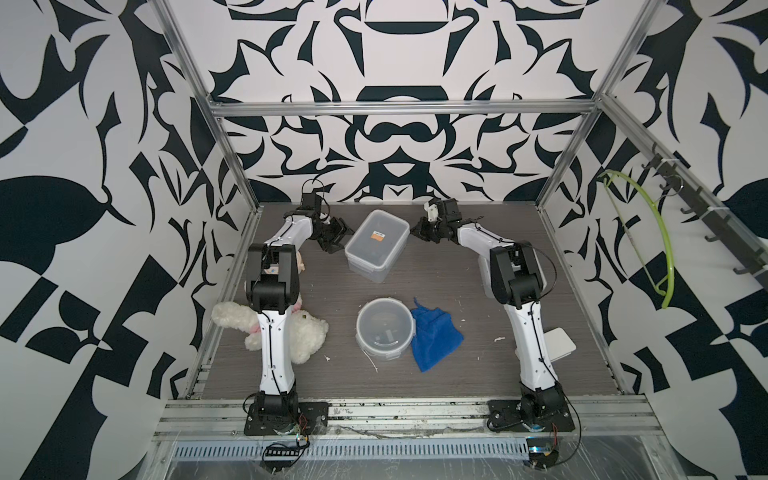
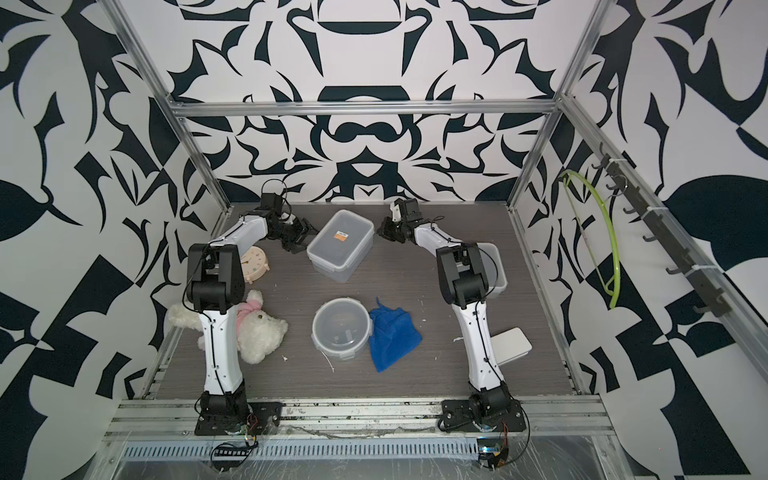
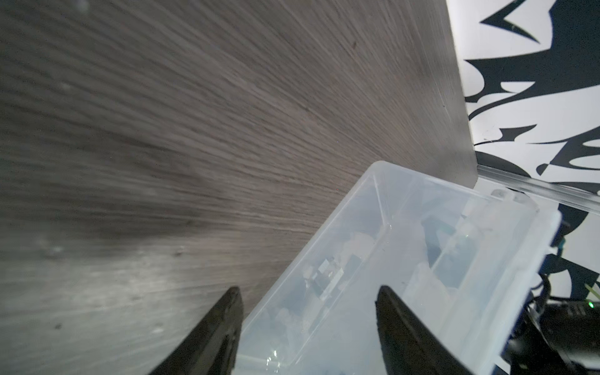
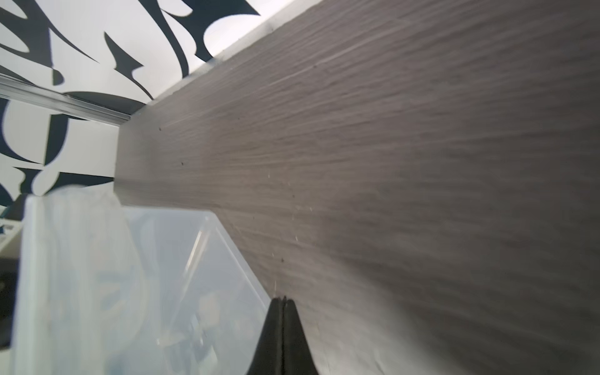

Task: Wipe the insides of the lunch boxes
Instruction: Adjust the lunch box at the center of the board.

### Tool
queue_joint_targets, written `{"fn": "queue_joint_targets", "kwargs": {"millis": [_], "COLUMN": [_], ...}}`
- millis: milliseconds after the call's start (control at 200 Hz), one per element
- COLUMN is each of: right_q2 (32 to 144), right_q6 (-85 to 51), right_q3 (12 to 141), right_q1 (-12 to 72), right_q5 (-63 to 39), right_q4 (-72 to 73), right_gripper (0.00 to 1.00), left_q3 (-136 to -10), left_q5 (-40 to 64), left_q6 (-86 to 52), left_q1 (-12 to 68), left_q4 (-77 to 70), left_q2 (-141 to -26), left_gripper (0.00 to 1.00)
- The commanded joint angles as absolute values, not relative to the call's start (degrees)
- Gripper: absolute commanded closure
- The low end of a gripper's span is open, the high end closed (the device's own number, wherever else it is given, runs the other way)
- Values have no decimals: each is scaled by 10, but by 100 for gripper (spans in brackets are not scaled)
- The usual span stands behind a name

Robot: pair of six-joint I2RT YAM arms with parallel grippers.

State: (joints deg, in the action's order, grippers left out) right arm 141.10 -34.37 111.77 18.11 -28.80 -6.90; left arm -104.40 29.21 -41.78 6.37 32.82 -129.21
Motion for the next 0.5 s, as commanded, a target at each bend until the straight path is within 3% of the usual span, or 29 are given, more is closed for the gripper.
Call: {"fn": "queue_joint_targets", "kwargs": {"millis": [0, 220, 425, 495], "right_q2": [1405, 1372, 1238, 1195], "right_q6": [-364, -365, -369, -388], "right_q3": [1166, 1120, 894, 813], "right_q1": [209, 186, 157, 156], "right_q5": [-329, -306, -274, -287], "right_q4": [-44, -28, 70, 136], "right_gripper": [100, 100, 97, 89], "left_q3": [-1058, -1097, -1127, -1147], "left_q5": [303, 260, 192, 188], "left_q6": [-426, -410, -394, -387], "left_q1": [85, 72, 62, 80], "left_q4": [347, 411, 453, 463], "left_q2": [-1260, -1259, -1197, -1181], "left_gripper": [31, 31, 30, 30]}}
